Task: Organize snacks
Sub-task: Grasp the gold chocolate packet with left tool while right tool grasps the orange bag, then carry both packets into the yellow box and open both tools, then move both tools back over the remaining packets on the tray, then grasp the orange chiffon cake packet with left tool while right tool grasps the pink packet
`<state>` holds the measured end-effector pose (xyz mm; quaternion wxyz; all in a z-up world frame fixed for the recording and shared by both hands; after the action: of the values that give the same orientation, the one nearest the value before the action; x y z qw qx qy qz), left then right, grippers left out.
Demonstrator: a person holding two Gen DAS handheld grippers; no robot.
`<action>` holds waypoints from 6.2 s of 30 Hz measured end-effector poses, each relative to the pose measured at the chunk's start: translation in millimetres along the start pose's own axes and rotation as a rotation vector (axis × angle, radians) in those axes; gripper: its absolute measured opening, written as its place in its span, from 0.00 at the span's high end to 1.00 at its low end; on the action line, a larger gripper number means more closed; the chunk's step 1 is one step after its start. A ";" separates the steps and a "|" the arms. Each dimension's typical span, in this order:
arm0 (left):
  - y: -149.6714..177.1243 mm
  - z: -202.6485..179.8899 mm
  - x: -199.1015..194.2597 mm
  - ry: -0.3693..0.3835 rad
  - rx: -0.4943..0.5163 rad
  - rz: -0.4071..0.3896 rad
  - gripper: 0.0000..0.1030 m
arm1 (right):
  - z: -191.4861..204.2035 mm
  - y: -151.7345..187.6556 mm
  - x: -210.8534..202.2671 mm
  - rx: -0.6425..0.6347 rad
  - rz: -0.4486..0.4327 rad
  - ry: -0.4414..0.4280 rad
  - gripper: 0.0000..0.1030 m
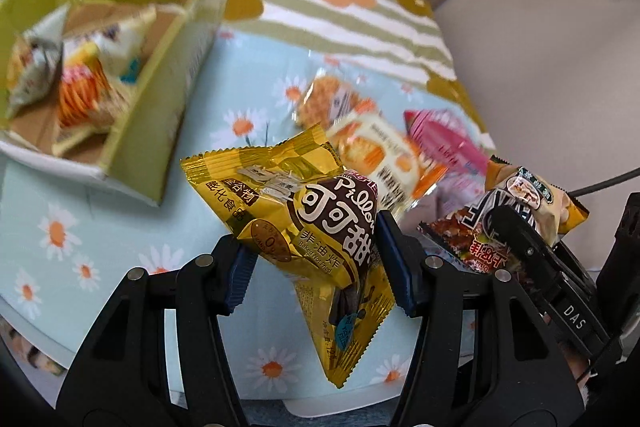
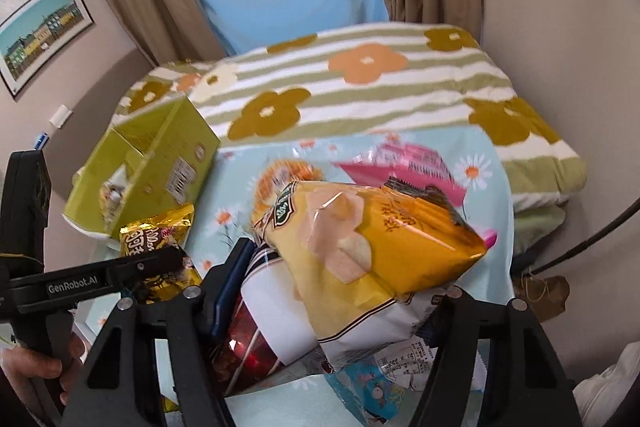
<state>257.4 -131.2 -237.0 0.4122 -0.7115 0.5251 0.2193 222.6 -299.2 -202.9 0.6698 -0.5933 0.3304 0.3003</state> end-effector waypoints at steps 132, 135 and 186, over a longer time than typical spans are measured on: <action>-15.8 -69.3 85.1 -0.068 0.487 0.212 0.02 | -69.9 -51.6 1.1 0.201 0.029 0.111 0.07; -7.1 -66.1 110.5 -0.111 0.514 0.252 0.02 | -80.0 -48.7 21.8 0.191 0.061 0.105 0.07; -37.5 -31.2 148.9 -0.252 0.670 0.229 0.31 | -50.6 -40.5 176.0 0.219 0.341 0.032 0.21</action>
<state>340.9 -237.0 -317.0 0.6562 -0.4416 0.5890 0.1657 356.2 -352.4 -323.3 0.6644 -0.4571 0.4675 0.3621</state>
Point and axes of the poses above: each gripper's, at about its wrist camera, not at the fingertips, and x roughly the way its jaws point, z to its left, y to its underside, the point moved 8 cm from there along x, roughly the way its jaws point, and after that the axes turned 13 degrees about y, right-handed, at the moved point
